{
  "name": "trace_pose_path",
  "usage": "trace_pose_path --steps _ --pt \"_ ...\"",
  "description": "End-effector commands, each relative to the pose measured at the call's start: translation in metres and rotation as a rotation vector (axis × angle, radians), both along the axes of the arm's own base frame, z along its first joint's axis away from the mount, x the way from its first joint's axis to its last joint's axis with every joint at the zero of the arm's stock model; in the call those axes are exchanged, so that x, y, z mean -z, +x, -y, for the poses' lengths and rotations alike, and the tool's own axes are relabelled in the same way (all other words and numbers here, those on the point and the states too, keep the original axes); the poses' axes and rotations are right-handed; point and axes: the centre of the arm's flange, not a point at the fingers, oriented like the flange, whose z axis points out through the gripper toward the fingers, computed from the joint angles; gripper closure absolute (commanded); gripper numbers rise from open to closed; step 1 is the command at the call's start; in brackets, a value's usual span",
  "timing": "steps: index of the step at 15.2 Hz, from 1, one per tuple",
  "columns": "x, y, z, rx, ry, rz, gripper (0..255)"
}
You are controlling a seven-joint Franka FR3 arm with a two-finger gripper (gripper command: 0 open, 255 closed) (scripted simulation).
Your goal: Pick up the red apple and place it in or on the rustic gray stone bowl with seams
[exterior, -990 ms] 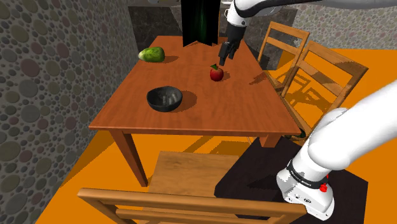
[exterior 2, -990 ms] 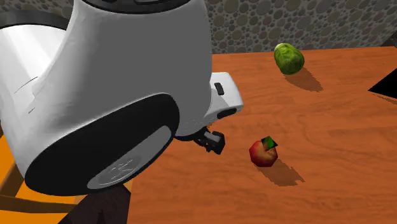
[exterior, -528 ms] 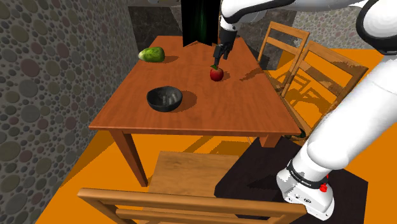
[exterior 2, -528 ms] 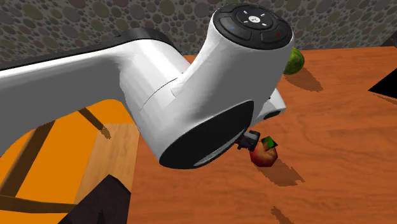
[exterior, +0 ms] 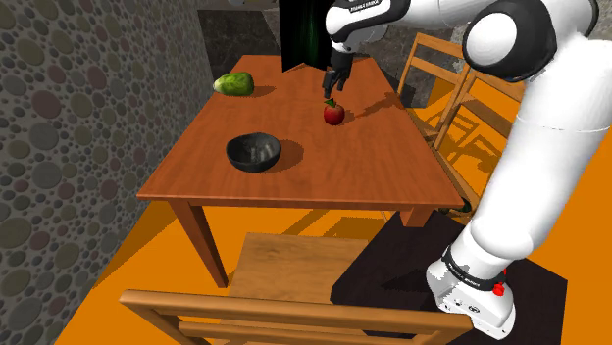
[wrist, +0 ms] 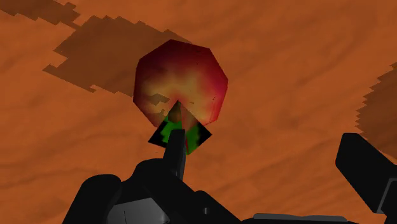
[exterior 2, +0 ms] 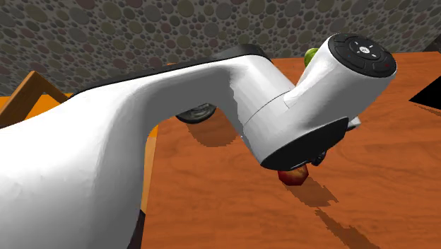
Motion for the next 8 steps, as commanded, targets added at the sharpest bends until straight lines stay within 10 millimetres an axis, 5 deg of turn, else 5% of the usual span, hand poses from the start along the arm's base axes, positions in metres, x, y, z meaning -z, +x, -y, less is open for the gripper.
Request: trace_pose_path --steps 1,5,8 --pt "0.01 0.018 0.018 0.004 -0.001 0.0 0" --pt "0.029 0.054 0.048 0.012 -0.003 -0.002 0" --pt "0.044 0.056 0.048 0.012 -0.003 -0.002 0"
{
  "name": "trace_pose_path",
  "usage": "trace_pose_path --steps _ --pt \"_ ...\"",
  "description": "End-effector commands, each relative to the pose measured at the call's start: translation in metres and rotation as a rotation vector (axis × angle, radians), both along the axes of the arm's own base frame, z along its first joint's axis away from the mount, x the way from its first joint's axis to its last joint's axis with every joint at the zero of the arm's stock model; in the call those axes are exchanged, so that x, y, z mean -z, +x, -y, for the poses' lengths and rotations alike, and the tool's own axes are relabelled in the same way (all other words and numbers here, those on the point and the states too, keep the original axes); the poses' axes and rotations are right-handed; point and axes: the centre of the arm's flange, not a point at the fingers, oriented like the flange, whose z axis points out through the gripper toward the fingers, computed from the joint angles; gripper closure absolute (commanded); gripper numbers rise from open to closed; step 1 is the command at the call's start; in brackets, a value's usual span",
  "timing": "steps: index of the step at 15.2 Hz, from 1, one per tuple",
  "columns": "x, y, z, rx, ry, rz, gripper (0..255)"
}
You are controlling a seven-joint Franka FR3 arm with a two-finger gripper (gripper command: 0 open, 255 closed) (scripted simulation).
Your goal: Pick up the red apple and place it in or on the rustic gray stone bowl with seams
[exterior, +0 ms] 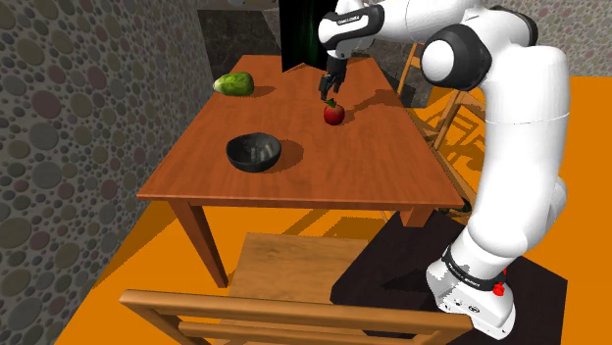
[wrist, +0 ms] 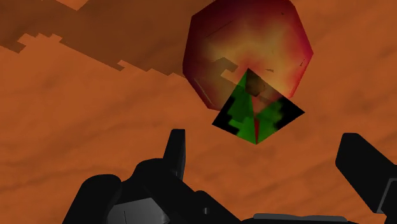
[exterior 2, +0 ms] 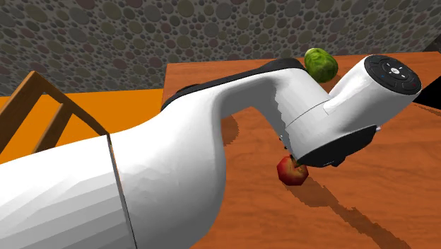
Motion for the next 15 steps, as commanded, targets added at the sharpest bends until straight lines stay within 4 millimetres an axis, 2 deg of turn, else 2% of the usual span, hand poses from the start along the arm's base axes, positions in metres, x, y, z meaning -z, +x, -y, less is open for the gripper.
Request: trace_pose_path --steps 1,5,12,13,15 --pt "0.011 0.003 0.001 0.0 0.0 0.001 0" --pt "0.03 0.006 0.001 0.0 0.0 0.001 0" --pt "0.03 0.006 0.001 0.0 0.0 0.001 0" --pt "0.03 0.006 0.001 0.0 0.0 0.001 255" --pt "0.03 0.006 0.001 0.0 0.0 0.001 255"
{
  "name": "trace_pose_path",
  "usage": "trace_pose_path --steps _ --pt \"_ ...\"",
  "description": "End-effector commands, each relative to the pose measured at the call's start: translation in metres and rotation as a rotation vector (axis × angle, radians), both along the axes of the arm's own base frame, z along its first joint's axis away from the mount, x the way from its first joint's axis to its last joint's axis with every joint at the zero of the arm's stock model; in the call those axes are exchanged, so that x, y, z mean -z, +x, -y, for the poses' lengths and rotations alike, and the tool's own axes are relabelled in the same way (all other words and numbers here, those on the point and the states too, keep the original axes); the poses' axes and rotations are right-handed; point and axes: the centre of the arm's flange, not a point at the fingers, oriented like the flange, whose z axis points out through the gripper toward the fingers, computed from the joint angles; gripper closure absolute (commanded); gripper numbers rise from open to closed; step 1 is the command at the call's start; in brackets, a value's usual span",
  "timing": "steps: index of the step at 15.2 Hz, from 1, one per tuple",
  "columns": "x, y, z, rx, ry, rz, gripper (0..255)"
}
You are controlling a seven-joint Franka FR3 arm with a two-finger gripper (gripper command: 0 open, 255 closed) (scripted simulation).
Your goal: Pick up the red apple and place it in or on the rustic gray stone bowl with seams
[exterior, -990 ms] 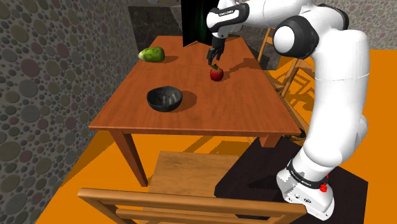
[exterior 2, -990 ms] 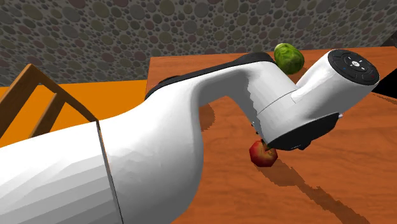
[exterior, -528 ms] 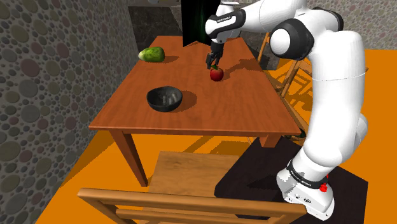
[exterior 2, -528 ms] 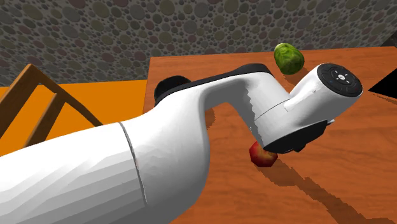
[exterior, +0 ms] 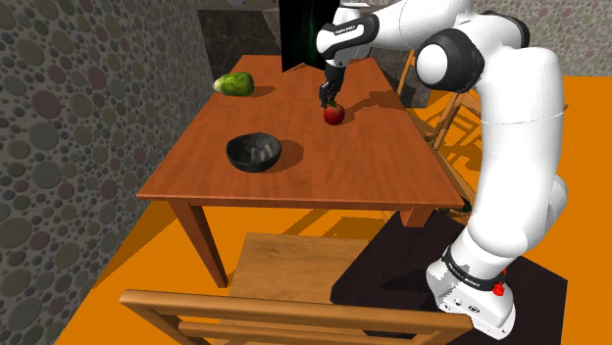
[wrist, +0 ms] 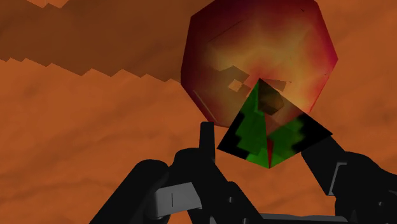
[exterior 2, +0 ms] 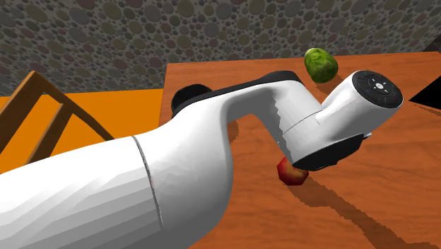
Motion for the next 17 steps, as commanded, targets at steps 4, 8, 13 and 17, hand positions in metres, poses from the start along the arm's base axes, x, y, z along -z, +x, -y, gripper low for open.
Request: trace_pose_path --steps 4,8,13,17 --pt "0.001 0.0 0.0 0.0 0.001 -0.002 255" --pt "-0.004 0.0 0.0 0.0 0.001 -0.002 255" --pt "-0.031 0.0 0.0 0.0 0.001 -0.002 255" --pt "-0.052 0.0 0.0 0.0 0.001 -0.002 255"
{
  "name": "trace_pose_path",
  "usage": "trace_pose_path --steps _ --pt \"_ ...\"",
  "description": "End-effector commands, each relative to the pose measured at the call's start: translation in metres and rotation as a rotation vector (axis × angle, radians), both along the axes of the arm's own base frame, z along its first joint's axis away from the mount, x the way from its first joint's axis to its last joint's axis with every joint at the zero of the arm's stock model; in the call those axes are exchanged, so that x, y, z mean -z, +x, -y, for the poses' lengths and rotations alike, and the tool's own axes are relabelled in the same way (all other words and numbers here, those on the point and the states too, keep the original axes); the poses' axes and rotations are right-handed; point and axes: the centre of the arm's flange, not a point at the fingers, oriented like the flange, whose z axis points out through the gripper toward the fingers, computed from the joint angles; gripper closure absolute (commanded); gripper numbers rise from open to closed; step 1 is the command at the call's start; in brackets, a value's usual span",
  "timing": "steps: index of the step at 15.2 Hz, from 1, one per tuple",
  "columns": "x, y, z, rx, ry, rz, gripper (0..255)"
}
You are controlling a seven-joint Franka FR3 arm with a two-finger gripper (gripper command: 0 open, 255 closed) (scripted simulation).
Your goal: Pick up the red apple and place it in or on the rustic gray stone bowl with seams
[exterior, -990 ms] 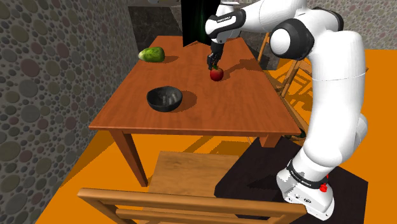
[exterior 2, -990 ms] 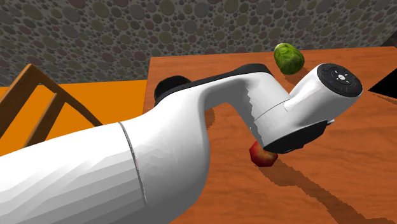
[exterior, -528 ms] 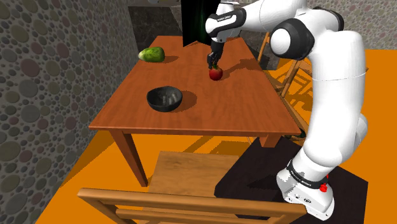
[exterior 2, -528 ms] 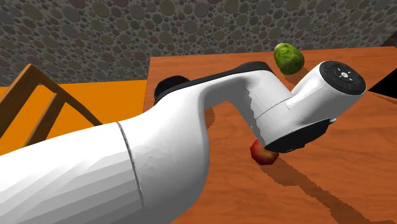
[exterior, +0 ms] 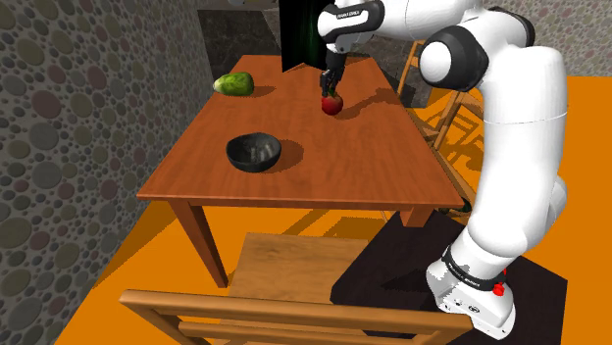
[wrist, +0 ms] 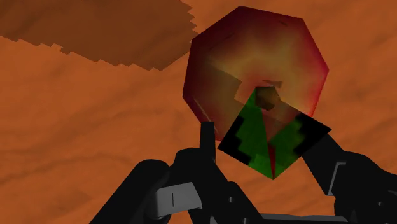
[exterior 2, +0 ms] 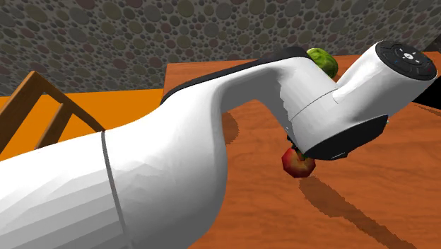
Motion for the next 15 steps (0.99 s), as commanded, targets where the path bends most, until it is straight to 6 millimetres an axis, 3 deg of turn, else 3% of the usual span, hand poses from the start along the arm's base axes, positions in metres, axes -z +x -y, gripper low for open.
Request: trace_pose_path --steps 1,15 --pt "-0.01 0.001 0.0 0.0 0.0 0.0 255" --pt "-0.084 0.001 0.0 0.0 0.0 0.0 255"
